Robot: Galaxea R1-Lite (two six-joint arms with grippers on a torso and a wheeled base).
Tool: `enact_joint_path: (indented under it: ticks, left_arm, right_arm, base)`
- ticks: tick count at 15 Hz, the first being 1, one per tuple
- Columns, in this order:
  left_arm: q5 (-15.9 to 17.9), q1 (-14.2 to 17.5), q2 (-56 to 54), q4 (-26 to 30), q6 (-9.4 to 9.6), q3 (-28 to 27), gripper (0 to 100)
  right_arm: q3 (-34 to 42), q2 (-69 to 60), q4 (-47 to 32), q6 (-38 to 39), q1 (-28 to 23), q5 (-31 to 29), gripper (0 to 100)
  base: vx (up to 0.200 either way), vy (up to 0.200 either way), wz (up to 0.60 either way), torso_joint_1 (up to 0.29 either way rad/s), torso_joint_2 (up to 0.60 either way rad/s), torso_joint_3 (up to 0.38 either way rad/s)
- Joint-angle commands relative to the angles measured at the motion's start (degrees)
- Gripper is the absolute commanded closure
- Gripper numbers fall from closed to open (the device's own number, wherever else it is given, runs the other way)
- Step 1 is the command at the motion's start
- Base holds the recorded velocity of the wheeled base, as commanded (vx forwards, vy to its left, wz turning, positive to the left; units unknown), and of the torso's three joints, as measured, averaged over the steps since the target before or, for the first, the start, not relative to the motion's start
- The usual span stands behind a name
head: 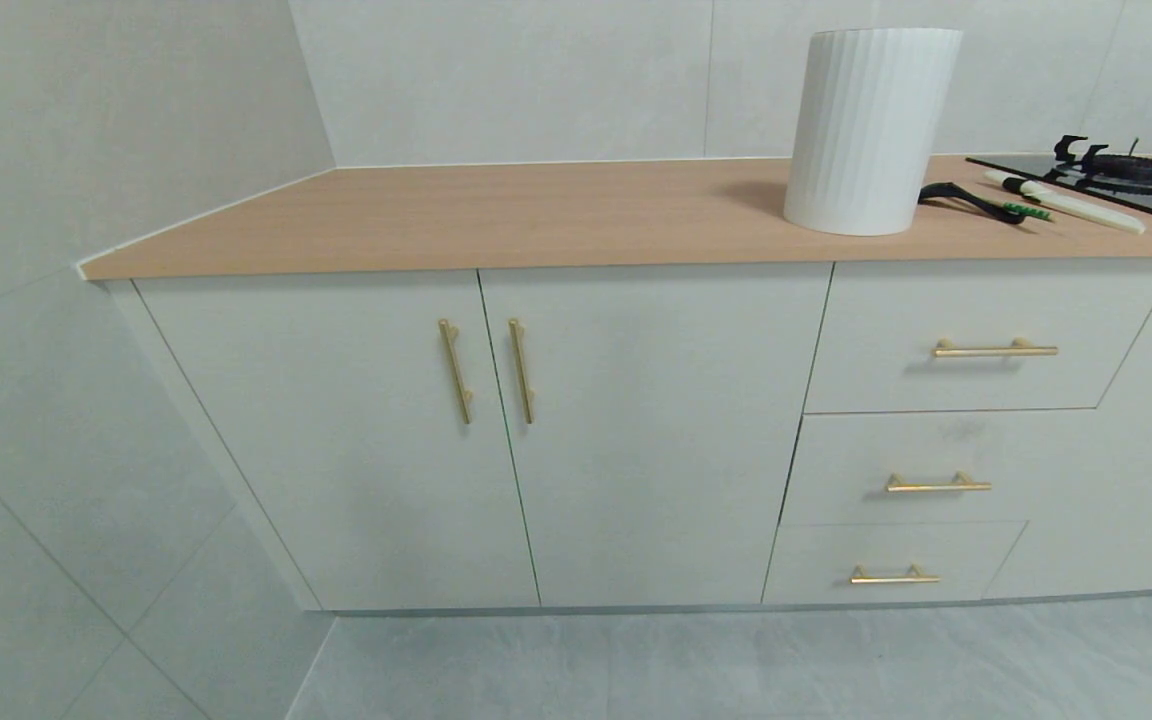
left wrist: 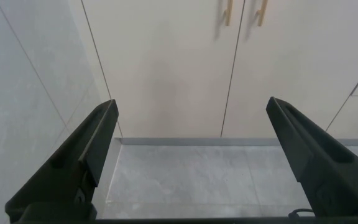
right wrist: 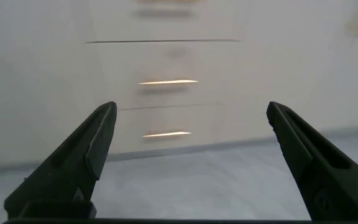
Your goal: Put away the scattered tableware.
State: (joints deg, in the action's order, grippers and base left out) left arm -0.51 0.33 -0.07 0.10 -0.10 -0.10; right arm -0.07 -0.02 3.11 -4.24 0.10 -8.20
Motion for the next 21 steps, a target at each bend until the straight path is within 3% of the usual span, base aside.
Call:
enact_joint_path:
  ticks: [1,3,8,10,11,12,21]
  left_arm:
    - [0.0,0.0,0.1,0.0,0.01,0.0,0]
    - [0.0,0.0,0.1,0.0,0.01,0.0,0]
    - [0.0,0.0,0.1,0.0,0.01,0.0,0]
    - [0.0,0.0,0.1,0.0,0.01,0.0,0]
    - [0.0,0.0,0.1,0.0,-0.08,0.0,0]
    - [0.0,0.0,0.1,0.0,-0.08,0.0,0]
    - [0.0,0.0,0.1,0.0,0.19,0.0,0]
  right_arm:
    - [0.1,0.0,-0.4,2.0,0.0,13.1,0]
    - [0.1,0.0,-0.4,3.2,0.0,14.4,0]
    - [-0.4,0.0,-2.1,10.9,0.0,5.1,0]
    - [-0.4,0.1,-2.0,9.5,0.0,5.8,0]
    - [0.0,0.1,-3.2,2.8,0.0,6.5,0]
    - [0.0,0.1,-3.3,2.3,0.0,7.6,0]
    - [0.0,0.0,-3.2,4.2,0.0,8.6,0]
  base:
    - [0.000,0.000,0.00,0.000,0.00,0.000]
    - [0.000,0.000,0.00,0.000,0.00,0.000]
    - [0.000,0.000,0.00,0.000,0.00,0.000]
    - [0.000,0.000,0.00,0.000,0.00,0.000]
    - [0.000,0.000,0.00,0.000,0.00,0.000]
    - [0.000,0.000,0.00,0.000,0.00,0.000]
    - [0.000,0.000,0.00,0.000,0.00,0.000]
